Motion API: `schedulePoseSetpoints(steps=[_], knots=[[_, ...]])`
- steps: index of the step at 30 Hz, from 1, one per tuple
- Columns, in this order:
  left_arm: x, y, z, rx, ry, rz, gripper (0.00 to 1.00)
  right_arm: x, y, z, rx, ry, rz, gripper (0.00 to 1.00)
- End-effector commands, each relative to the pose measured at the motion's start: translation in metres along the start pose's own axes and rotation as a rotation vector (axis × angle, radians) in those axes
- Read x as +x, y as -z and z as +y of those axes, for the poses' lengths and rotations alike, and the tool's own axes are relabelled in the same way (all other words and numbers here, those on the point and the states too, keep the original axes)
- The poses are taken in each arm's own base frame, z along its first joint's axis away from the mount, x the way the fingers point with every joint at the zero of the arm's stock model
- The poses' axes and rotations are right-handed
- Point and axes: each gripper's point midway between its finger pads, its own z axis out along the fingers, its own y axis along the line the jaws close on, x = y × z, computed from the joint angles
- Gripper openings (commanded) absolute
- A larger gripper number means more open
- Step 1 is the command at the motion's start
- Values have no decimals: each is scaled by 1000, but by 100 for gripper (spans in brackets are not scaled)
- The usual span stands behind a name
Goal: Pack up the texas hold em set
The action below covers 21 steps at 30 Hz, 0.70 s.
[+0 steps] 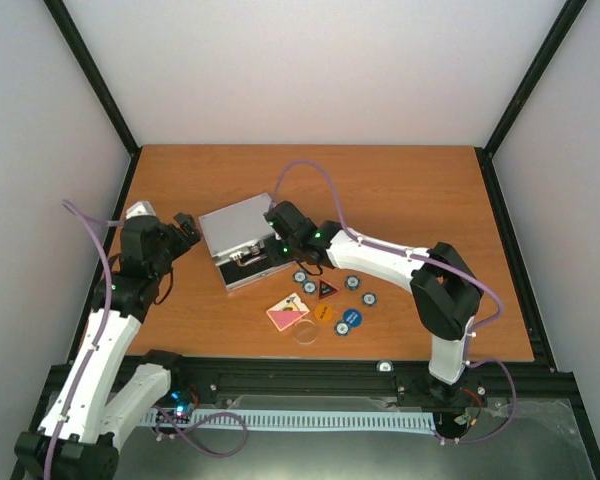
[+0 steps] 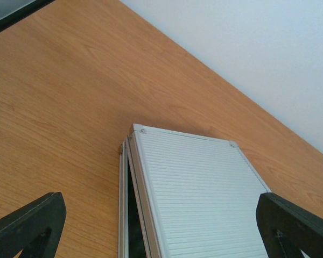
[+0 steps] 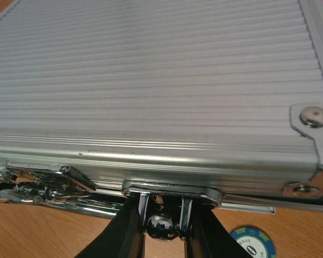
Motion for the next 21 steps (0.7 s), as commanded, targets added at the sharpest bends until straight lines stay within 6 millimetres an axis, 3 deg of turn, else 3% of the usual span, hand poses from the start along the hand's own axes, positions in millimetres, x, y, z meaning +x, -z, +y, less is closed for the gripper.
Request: schedulePoseSetpoints(steps=[1,9,15,21], knots=[[-12,20,-17,85,-33,-27,100,-73,49,30,-59,32,-249,3],[-4,36,-25,175,-72,-14,100,-103,66,38,-57,36,-320,3],[21,52,-51,399,-154,54,93,-119,74,42,-54,31,-358,3],[51,52,-42,429,-193,137,88,-132,78,46,-44,29,-380,3]])
